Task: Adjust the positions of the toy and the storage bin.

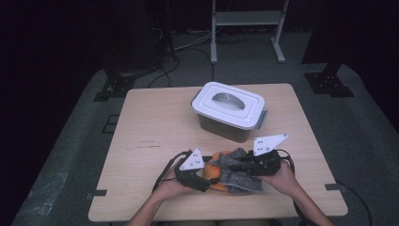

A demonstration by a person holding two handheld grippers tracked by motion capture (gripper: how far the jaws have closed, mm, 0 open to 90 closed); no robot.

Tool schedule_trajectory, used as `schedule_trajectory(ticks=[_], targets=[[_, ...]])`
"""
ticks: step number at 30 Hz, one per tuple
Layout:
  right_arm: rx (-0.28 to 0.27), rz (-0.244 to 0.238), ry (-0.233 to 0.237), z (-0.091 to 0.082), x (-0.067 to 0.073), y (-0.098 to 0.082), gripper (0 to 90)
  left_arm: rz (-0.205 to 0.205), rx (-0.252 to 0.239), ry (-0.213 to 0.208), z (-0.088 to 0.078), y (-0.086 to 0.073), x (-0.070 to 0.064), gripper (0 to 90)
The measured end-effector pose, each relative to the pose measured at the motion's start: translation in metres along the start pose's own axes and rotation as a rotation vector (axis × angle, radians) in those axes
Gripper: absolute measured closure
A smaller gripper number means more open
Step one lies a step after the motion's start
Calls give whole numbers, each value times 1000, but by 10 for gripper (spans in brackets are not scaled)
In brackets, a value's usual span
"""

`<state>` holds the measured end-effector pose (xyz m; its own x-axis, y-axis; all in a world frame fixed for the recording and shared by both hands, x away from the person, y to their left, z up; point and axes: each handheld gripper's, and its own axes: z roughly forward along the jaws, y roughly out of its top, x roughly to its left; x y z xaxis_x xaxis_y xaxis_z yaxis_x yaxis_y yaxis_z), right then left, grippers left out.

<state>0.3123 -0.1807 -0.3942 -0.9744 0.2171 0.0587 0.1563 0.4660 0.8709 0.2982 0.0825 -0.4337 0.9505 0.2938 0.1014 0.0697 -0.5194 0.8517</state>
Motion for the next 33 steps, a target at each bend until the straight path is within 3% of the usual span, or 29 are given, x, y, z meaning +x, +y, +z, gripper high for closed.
schedule_trajectory(ticks=[4, 8, 14, 20, 23, 29, 33], targets=[[-4, -6, 9, 7, 0, 5, 760, 4, 6, 0, -4, -5, 0, 296], [-8, 17, -9, -1, -4, -3, 760, 6, 6, -2, -6, -8, 1, 294], [-31, 74, -28, -13, -11, -19, 759, -11, -17, -15, -3, -6, 3, 196], [-25, 47, 14, 1, -6, -10, 760, -10, -15, -18, -1, -7, 5, 153], [-26, 45, 11, 2, -7, -10, 760, -10, -8, -1, -4, -10, 4, 264], [-40, 95, -23, -12, -18, -25, 761, -25, -7, -4, -6, -13, 5, 312], [-41, 116, -42, -21, -21, -30, 761, -15, -11, -6, -5, -12, 3, 326]])
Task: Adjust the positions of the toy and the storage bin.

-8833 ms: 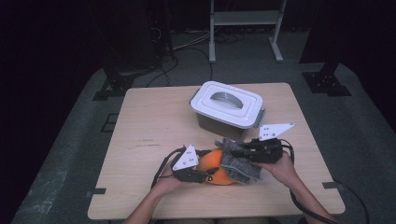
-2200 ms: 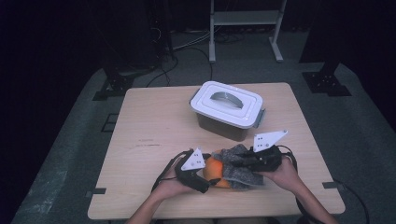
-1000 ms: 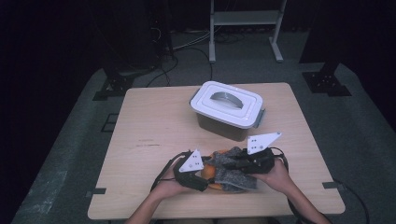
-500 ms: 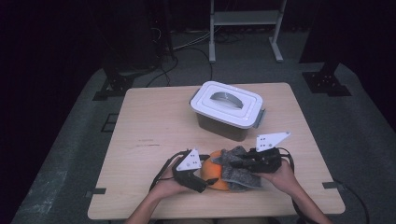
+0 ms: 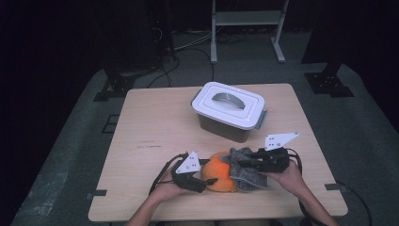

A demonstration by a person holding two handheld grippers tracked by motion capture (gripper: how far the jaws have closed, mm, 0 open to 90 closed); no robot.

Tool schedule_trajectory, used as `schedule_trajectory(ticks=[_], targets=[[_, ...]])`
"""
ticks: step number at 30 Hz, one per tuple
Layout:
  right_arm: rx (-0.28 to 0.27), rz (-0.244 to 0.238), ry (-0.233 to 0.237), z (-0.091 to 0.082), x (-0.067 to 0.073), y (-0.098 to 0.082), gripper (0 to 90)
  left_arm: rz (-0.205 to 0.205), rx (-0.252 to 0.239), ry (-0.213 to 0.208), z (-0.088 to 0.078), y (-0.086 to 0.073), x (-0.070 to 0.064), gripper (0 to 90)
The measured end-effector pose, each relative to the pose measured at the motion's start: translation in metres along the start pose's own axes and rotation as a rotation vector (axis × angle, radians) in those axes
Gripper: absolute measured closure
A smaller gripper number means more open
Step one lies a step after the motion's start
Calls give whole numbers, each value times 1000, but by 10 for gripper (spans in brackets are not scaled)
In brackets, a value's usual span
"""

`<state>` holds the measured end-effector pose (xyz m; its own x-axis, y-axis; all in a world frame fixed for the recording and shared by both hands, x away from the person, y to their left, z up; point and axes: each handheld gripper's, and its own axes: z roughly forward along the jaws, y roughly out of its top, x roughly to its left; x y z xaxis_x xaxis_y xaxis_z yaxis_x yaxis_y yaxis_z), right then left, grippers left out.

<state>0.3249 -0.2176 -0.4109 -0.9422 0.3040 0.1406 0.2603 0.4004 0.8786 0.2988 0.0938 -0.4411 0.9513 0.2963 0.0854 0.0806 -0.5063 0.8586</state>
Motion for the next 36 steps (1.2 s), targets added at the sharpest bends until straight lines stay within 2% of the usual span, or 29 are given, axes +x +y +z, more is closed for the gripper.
schedule_trajectory(ticks=[5, 6, 7, 10, 13, 15, 17, 19, 21, 23, 26, 28, 30, 31, 33, 34, 36], targets=[[-28, -34, 23, 5, 8, 12, 760, 6, -7, -5, 0, -2, 1, 328], [-23, -41, 29, 8, 10, 14, 760, 8, -4, -5, -1, -2, 1, 327], [5, -63, 29, 14, 12, 15, 760, 9, -3, -1, -1, -2, 2, 318], [22, -59, 37, 15, 10, 11, 758, 1, -1, 5, -2, -2, 3, 293], [50, -46, 24, 9, 5, 7, 756, -18, -10, 12, 0, 0, 4, 262], [52, -47, 11, 4, 5, 10, 757, 2, -13, 5, 0, 1, 3, 304], [19, -63, 16, 4, 6, 18, 757, 21, -8, 0, -1, 1, 3, 347], [20, -68, 18, 5, 7, 20, 757, 39, 0, 4, -3, 0, 5, 354], [37, -75, 15, 8, 6, 21, 757, 39, 7, 9, -6, -3, 9, 356], [47, -56, 18, 10, 3, 15, 757, 10, 8, 24, -9, -6, 15, 330], [49, -31, 27, 14, 3, 6, 756, -67, 3, 38, -9, -6, 23, 146], [28, -18, 43, 16, 6, 5, 756, -106, -37, 13, -10, -4, 24, 76], [4, -22, 62, 19, 8, 9, 756, -102, -56, -13, -8, -1, 22, 76], [2, -30, 68, 22, 10, 11, 756, -90, -47, -24, -6, 1, 21, 77], [6, -44, 76, 27, 14, 15, 756, -53, -23, -16, -2, 2, 17, 111], [15, -52, 75, 28, 14, 16, 756, -26, -20, 6, -2, 1, 16, 200], [27, -54, 66, 28, 13, 14, 757, -22, -17, 13, -3, 0, 16, 293]])
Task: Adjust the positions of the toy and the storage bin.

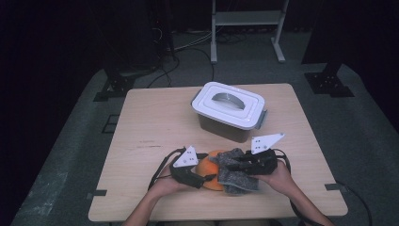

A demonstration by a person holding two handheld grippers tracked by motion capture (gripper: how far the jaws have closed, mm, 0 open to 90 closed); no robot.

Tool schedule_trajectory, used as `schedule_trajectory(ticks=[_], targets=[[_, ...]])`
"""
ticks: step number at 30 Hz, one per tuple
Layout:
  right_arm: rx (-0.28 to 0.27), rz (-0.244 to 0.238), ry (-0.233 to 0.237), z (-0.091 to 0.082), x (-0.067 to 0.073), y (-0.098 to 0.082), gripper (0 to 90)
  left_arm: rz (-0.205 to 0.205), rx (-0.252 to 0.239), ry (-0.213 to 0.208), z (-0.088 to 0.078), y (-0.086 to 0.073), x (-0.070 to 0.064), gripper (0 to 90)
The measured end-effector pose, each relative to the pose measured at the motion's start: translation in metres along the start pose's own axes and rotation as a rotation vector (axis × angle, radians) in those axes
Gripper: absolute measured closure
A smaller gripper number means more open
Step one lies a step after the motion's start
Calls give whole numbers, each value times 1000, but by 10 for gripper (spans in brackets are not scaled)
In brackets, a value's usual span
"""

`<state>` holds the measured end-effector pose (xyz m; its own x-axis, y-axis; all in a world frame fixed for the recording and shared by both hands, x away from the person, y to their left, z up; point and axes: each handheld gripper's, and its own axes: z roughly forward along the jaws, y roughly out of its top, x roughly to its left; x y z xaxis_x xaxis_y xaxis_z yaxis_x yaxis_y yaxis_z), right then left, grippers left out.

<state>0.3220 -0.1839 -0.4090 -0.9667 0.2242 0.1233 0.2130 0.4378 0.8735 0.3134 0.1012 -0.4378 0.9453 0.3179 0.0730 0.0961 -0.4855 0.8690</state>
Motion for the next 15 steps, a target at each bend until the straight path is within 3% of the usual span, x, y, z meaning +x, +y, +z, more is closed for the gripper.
schedule_trajectory(ticks=[4, 8, 12, 15], targets=[[-4, 45, -21, -13, -9, -14, 758, 9, -3, 3, 0, 0, -1, 331], [4, 83, -81, -32, -16, -24, 757, 4, -4, 1, 0, 1, 0, 334], [-62, 90, -88, -45, -17, -19, 757, 3, -6, -2, 2, 2, 1, 339], [-90, 71, -70, -41, -15, -8, 757, 1, -6, 3, 3, 4, 0, 340]])
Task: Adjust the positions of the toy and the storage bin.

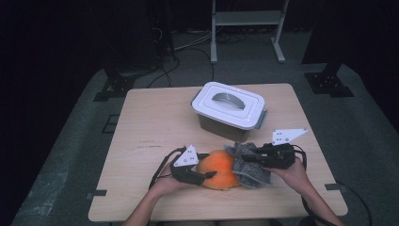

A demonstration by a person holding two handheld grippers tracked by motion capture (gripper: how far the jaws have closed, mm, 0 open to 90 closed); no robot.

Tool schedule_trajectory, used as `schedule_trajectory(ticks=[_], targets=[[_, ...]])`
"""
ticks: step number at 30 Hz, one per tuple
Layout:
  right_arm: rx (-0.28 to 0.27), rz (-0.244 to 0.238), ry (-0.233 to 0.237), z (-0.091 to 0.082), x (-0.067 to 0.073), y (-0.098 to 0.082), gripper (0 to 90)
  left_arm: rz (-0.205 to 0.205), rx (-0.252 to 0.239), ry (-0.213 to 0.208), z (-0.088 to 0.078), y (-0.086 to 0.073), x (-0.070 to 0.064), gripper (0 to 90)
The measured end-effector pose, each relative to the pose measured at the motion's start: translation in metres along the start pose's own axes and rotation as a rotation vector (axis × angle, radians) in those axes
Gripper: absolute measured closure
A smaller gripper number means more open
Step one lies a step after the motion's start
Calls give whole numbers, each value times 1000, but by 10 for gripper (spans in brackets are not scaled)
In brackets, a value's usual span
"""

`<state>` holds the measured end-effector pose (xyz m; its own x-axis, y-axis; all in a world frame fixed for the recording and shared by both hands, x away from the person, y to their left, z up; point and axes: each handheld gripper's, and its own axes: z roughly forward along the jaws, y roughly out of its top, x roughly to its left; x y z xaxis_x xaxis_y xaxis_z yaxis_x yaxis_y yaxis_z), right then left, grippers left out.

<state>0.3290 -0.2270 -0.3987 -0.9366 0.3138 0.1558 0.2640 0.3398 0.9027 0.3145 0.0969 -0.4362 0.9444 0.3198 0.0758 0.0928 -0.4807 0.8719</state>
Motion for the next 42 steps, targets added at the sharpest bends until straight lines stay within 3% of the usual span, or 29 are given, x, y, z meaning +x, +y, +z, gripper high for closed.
schedule_trajectory(ticks=[3, 6, 9, 12, 18, 22, 26, 32, 35, 37, 39, 40, 42], targets=[[25, -23, 19, 13, 3, 3, 757, 7, 4, 0, -2, -2, 0, 344], [70, -7, 37, 26, 3, -9, 756, -8, 8, -1, -6, -6, 3, 364], [68, 14, 45, 25, 2, -15, 755, -13, 10, -5, -9, -9, 4, 364], [105, 8, 18, 20, 1, -16, 755, -17, 11, -4, -9, -10, 5, 364], [50, -4, 18, 17, 3, -5, 755, -38, 0, -6, -7, -11, 6, 367], [85, -16, 26, 28, 4, -10, 754, -43, 1, -3, -9, -12, 8, 364], [108, -6, 15, 22, 2, -15, 754, -22, 3, 0, -7, -8, 5, 363], [12, 9, 13, 21, -2, -2, 752, 93, -10, -27, -4, -2, -9, 366], [33, 8, 17, 29, -3, 0, 752, 72, -14, -32, -5, -5, -7, 356], [55, 1, 25, 33, -2, -3, 753, 47, -13, -50, -6, -5, -5, 287], [71, -5, 29, 34, 0, -6, 753, -14, -25, -73, -6, -3, -2, 173], [82, -16, 38, 32, 2, -7, 753, -62, -12, -73, -5, -2, 1, 68], [86, -18, 40, 31, 3, -7, 753, -101, 17, -84, -2, -4, 3, 70]])
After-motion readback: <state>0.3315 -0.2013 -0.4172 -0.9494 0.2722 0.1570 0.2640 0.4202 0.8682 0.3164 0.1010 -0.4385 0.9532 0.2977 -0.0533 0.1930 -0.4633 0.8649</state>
